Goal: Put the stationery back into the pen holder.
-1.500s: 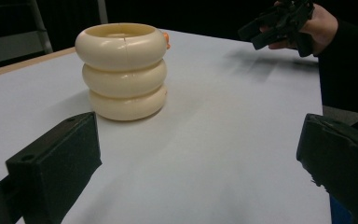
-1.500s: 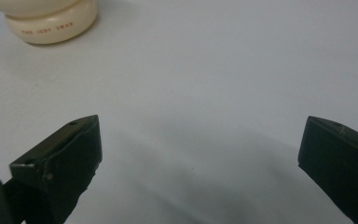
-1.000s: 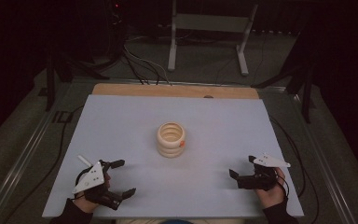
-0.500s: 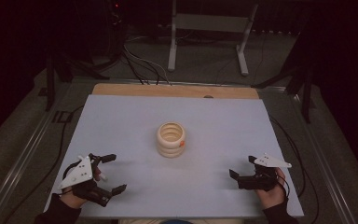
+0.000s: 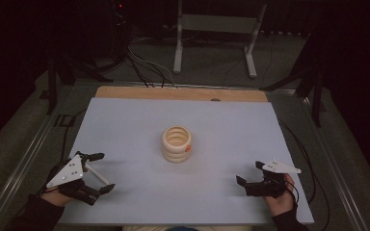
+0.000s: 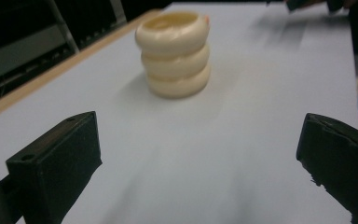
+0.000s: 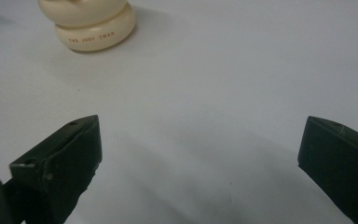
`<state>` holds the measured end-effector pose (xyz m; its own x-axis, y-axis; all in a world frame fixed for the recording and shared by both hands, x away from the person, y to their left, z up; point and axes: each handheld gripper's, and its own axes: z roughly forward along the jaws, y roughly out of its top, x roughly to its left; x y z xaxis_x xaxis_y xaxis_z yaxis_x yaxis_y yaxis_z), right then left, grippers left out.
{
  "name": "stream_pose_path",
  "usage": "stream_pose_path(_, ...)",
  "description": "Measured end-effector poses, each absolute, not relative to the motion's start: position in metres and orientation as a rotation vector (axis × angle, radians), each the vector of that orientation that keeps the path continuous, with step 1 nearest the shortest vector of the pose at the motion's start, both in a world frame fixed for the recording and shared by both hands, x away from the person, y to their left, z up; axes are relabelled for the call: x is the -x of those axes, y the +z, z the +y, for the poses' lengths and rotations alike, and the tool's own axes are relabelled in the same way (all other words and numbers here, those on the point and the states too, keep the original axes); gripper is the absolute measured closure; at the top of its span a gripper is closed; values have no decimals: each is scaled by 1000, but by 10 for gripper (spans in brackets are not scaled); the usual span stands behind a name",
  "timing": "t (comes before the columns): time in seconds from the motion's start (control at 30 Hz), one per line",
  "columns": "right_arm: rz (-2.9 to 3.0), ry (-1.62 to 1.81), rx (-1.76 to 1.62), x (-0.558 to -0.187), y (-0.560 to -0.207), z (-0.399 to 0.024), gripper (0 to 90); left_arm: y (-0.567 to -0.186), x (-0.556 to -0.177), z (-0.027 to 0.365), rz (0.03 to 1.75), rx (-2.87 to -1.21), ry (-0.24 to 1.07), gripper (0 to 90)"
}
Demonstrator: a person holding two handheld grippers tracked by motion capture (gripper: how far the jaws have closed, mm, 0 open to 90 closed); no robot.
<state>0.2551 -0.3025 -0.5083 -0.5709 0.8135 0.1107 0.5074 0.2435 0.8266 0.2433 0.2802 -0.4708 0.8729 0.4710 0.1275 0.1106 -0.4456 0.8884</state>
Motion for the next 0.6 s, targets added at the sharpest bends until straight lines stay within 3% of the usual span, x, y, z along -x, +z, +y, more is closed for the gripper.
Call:
stream_pose_path(0.23,2180,1252,-1219,-255,-508,-303,0,-486,-248,297,430,-2106,400,2)
stream_pose_path(0.4,2183,1258,-1225,-255,-509,-303,0,-493,-248,303,395,-2201,451,14)
stream_pose_path(0.6,2186,1257,-1228,-256,-509,-303,0,-495,-253,301,427,-2354,391,41)
